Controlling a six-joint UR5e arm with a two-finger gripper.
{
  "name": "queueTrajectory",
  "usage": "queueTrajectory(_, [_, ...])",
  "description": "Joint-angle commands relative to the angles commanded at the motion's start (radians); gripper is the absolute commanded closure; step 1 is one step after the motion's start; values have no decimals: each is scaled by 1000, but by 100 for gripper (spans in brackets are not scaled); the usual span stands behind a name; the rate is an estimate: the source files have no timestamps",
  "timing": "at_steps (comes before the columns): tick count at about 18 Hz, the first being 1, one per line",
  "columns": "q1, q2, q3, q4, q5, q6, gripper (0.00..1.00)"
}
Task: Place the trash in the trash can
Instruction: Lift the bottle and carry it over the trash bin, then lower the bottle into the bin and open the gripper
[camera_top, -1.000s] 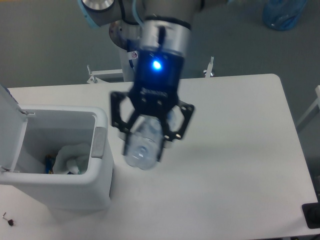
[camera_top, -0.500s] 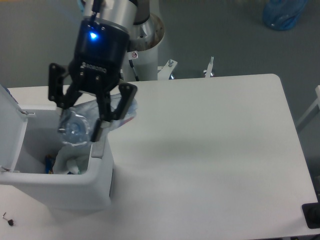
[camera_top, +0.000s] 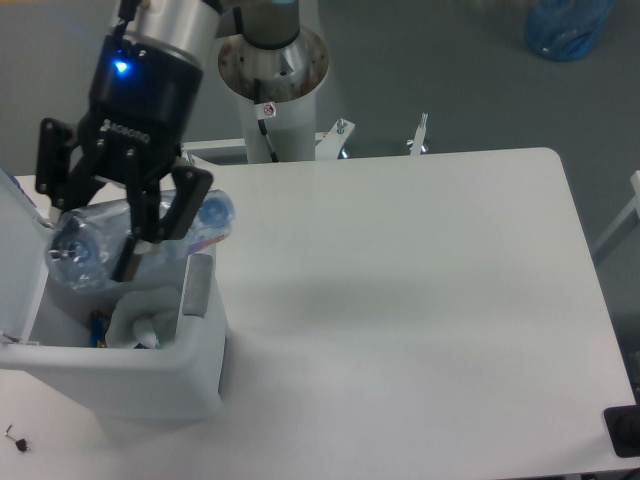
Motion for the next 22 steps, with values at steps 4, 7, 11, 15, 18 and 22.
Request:
queueTrajectory(4, [-32,-12,-9,-2,2,-2,39])
queueTrajectory(7, [-51,-28,-23,-2,3,-2,39])
queueTrajectory(11, [-68,-35,-34,-2,3,-2,38])
queueTrajectory(15, [-75,-49,-34,-2,3,-2,35])
queueTrajectory(18, [-78,-74,-34,0,6,-2,35])
queueTrajectory(22, [-81,-78,-41,-2,5,-2,35])
